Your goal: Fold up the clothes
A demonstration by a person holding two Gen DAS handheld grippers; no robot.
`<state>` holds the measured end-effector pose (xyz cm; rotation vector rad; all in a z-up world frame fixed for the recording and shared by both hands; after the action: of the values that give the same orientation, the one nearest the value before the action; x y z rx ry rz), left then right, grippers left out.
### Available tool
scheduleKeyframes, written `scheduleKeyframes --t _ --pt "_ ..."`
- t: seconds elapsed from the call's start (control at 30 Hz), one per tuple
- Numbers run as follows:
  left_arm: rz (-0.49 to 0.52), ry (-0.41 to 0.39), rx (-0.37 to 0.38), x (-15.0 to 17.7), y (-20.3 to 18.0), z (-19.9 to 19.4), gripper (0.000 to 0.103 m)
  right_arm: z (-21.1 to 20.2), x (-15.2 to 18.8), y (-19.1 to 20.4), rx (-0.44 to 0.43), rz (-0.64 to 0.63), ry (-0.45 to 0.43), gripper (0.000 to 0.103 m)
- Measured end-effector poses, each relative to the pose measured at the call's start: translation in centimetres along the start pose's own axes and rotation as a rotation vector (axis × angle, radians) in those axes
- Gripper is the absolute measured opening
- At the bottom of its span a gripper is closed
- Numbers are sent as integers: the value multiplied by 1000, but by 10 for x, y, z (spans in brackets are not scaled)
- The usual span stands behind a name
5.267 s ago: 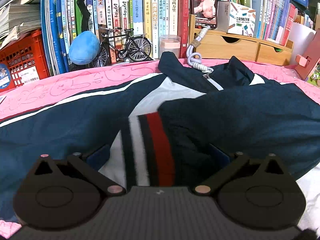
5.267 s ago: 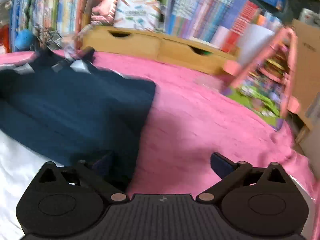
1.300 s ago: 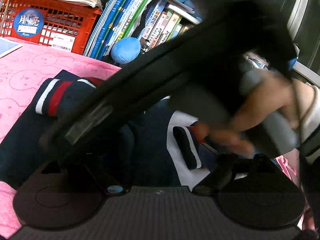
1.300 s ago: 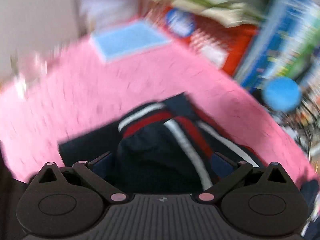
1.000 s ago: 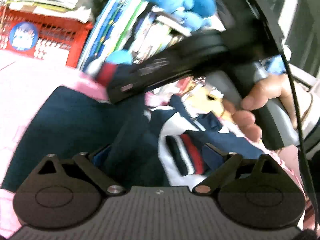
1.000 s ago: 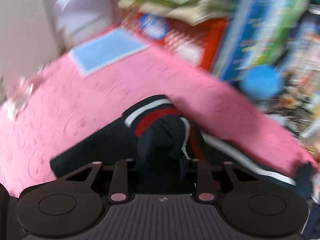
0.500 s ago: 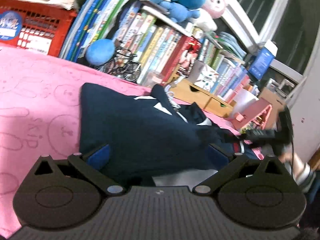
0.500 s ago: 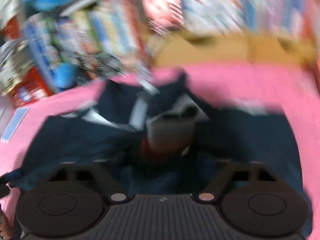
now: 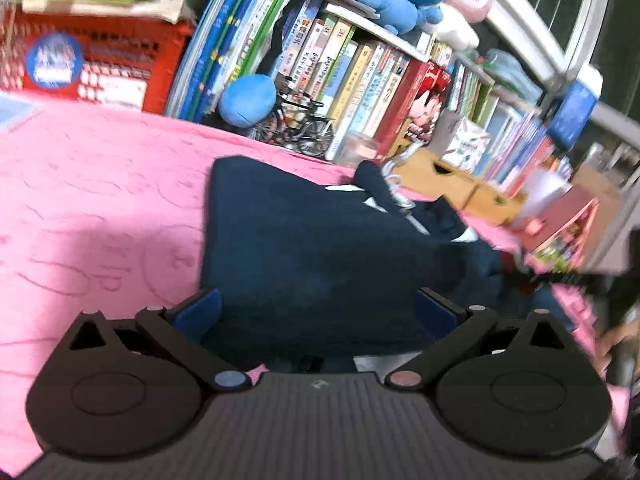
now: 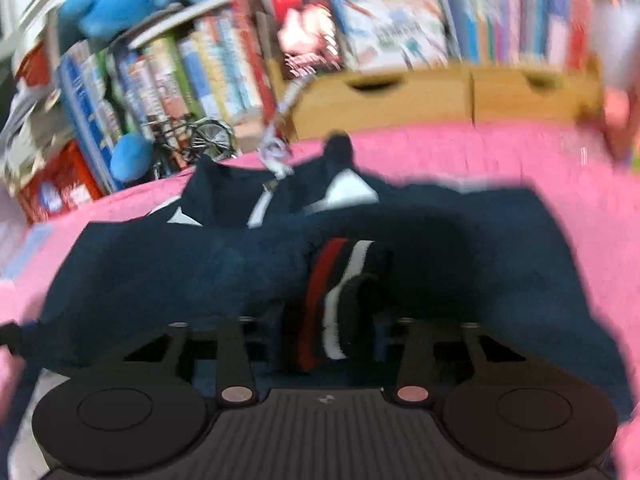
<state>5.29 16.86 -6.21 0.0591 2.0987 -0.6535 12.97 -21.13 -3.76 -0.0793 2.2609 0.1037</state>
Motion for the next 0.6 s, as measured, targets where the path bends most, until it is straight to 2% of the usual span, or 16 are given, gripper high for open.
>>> scheduleKeyframes --t 0.13,0.2,0.3,0.37,0.4,0.43,0.47,0.5,0.53,0.6 --pt "21 -62 64 -8 -22 -22 103 -27 -25 -8 112 -160 -150 26" --pt "60 -103 32 -17 -31 -29 103 -31 -34 -21 171 -187 -180 25" --pt "114 -118 -91 -26 -37 -22 103 -25 -41 -44 195 -166 -175 25" --pt "161 -89 -193 -26 -40 -7 103 -15 -35 -56 167 -113 -117 28" --pt "188 -65 -243 -24 -40 3 103 -9 -31 -62 151 -86 -86 37" --pt "200 -42 -269 -20 -39 10 103 -7 -25 -66 114 -55 -55 58" --pt "212 -20 -294 -17 -39 17 103 -5 -19 -67 67 -30 -34 71" --pt "215 4 -300 -12 -37 23 103 -4 -13 -67 26 -8 -28 91" --pt "211 25 -301 -7 -36 28 103 -3 -7 -66 -11 17 -25 99" --pt "206 61 -315 0 -33 37 103 5 -1 -58 -55 46 13 100"
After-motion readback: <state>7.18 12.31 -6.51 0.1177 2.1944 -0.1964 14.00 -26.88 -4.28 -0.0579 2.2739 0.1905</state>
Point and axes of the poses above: each gripper's, at about its wrist camera, not at the fingertips, and z roughly the way its jaws point, y to its left, x to its underside, the point moved 3 cm from there along z, roughly the way its jaws point, and after that the axes turned 6 degrees about x, right-handed, at the moved point
